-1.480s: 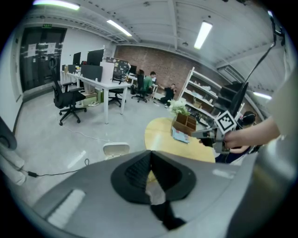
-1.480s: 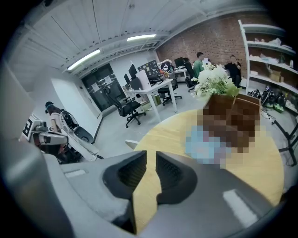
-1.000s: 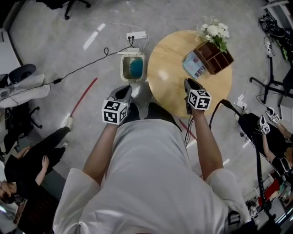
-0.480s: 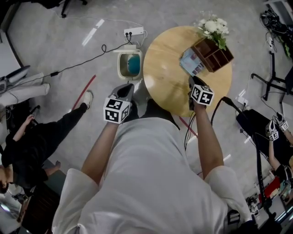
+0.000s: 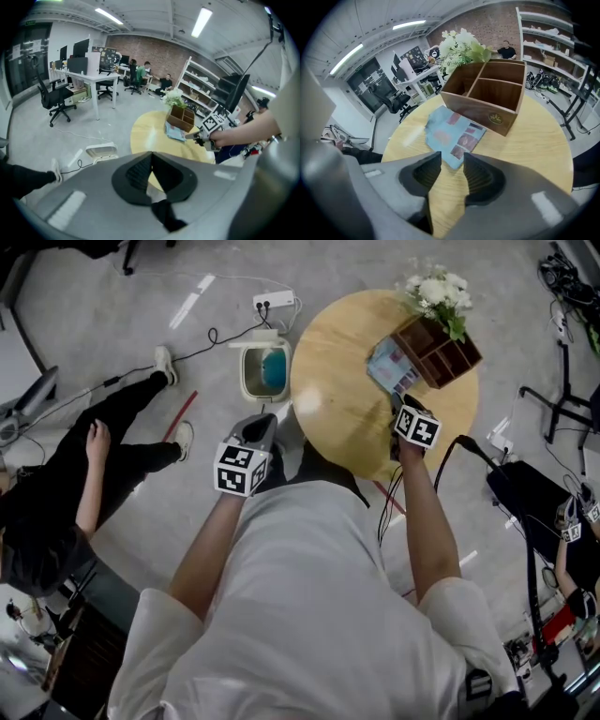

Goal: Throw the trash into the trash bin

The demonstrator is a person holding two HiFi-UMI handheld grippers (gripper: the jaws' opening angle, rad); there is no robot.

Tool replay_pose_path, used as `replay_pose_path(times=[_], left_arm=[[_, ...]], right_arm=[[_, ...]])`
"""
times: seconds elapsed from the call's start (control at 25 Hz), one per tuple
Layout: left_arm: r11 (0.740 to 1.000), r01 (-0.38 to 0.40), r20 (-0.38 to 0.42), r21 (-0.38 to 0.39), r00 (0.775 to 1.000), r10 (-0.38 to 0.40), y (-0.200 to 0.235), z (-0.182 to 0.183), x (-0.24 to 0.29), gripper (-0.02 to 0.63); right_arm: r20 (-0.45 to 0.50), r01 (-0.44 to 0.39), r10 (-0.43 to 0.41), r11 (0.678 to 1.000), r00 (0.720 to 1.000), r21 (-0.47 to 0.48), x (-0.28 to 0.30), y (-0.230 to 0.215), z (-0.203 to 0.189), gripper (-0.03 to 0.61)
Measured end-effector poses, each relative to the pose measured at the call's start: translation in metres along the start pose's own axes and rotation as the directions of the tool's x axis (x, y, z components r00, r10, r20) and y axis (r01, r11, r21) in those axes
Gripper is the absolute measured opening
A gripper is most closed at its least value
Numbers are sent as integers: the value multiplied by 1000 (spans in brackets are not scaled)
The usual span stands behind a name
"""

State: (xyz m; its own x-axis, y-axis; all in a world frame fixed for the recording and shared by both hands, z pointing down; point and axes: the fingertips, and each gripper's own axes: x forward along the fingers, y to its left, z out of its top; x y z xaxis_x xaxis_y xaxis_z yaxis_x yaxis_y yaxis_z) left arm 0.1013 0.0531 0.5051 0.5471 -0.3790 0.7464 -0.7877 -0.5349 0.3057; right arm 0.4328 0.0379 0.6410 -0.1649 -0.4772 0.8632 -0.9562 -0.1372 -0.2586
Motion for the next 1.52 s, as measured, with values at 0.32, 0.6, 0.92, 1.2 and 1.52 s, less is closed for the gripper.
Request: replay_pose_path(times=[0.32, 0.6, 0.92, 1.2, 1.52], left_arm=[[1000, -6, -22, -12, 1000, 6, 4, -1, 7, 4], [999, -17, -30, -29, 999, 17, 10, -4, 11, 5], [999, -20, -41, -39, 999, 18, 15, -9, 11, 5], [999, -20, -39, -40, 999, 18, 14, -13, 12, 4], [999, -20, -15, -31, 1000, 20, 22, -8, 1, 4]], right_arm=[[-46, 78, -76, 995, 996, 63, 21, -11, -1, 207], [-102, 156, -150, 986, 983, 51, 33, -15, -5, 207], [-125, 235, -238, 971, 963, -32, 32, -22, -6, 119], [-90, 226, -232, 971, 968, -76, 30, -23, -1, 8], [-45, 192, -195, 979, 980, -63, 13, -9, 3, 3]])
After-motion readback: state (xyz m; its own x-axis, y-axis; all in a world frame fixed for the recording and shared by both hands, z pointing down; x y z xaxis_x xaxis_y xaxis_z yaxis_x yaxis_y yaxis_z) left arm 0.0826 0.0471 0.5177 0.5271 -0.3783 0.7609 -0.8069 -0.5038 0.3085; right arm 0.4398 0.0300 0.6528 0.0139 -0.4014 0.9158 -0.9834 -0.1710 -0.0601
